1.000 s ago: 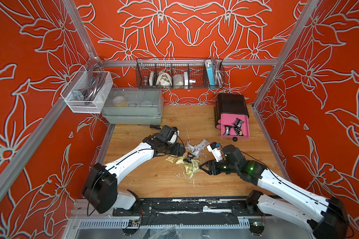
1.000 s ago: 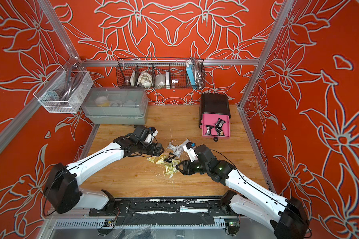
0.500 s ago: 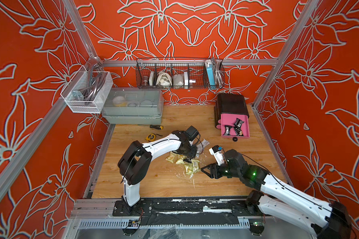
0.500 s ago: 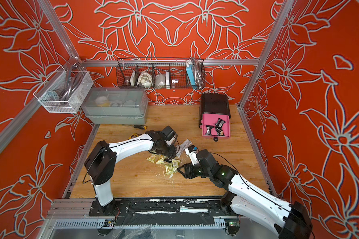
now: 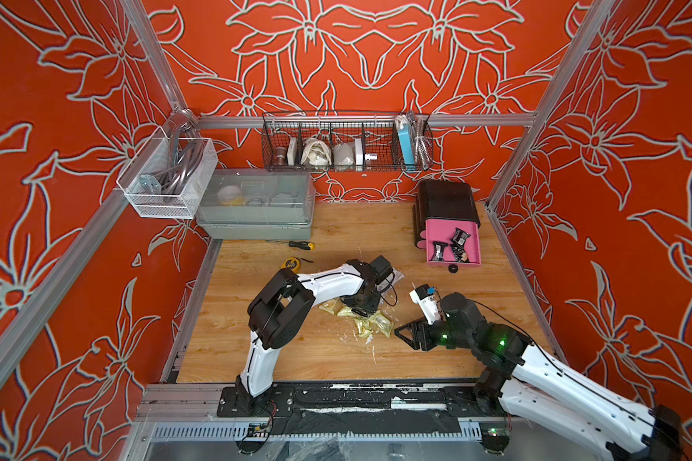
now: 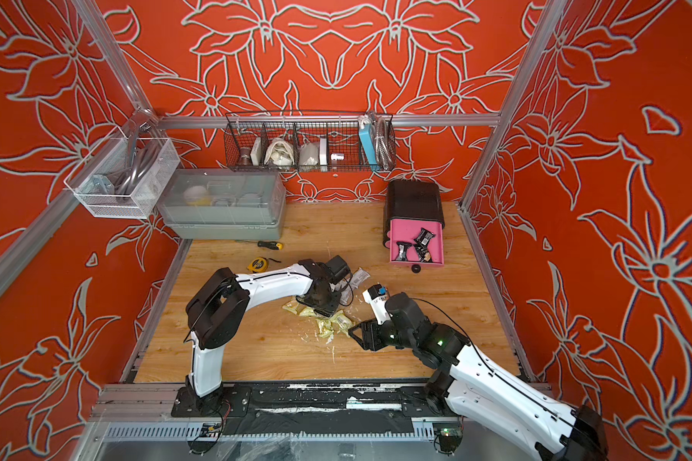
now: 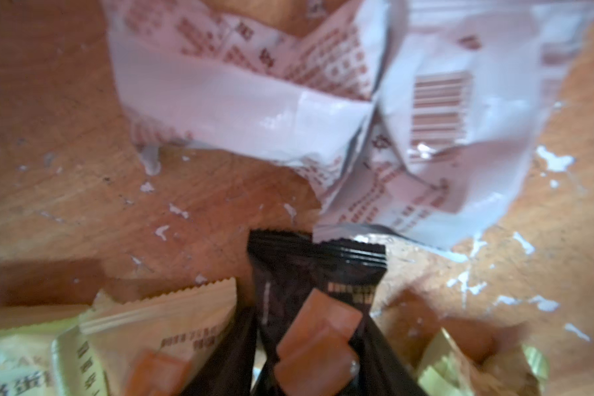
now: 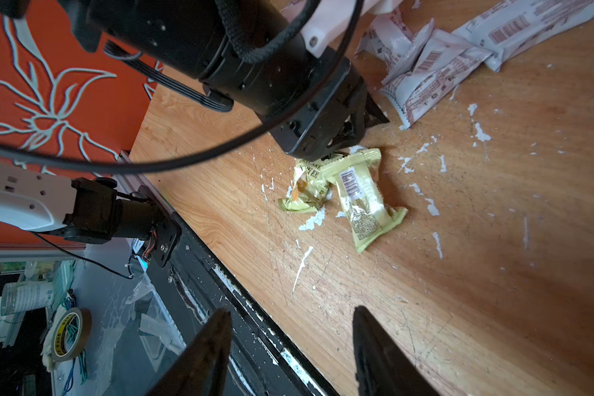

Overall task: Place the cookies into the drawer by color
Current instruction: Pick up the cookie at the center of the board.

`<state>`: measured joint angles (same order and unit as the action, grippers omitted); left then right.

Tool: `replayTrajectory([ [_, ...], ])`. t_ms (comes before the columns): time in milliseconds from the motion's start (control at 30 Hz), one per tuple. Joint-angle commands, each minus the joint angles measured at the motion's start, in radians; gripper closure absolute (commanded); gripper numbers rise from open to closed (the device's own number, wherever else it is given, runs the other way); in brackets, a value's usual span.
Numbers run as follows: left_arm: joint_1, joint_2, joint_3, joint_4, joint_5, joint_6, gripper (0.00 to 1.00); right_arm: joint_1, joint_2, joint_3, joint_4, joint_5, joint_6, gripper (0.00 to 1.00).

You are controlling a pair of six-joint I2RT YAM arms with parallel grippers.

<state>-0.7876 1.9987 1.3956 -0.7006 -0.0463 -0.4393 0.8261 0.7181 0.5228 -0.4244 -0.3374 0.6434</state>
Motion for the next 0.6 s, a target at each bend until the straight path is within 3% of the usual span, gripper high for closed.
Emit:
replayTrajectory([
  [0,-0.009,0.013,-0.007,-0.028,-0.042,-0.027,0.58,0.008,-0.014,0.0,-0.036,0.0,-0.019,0.41],
  [167,-0.015,-0.027,0.009,-0.03,-0.052,-0.03,0.65,0.007,-0.044,0.01,-0.056,0.031,-0.02,0.4],
  [267,-0.017,-0.076,0.027,-0.04,-0.047,-0.029,0.68,0.007,-0.098,0.013,-0.086,0.123,0.017,0.4],
  [433,-0.029,-0.161,0.09,-0.051,-0.005,-0.013,0.68,0.007,-0.255,0.012,-0.189,0.388,0.097,0.39],
  [567,-0.043,-0.141,0.234,-0.055,0.042,0.009,0.67,0.008,-0.374,0.064,-0.351,0.695,0.12,0.39],
])
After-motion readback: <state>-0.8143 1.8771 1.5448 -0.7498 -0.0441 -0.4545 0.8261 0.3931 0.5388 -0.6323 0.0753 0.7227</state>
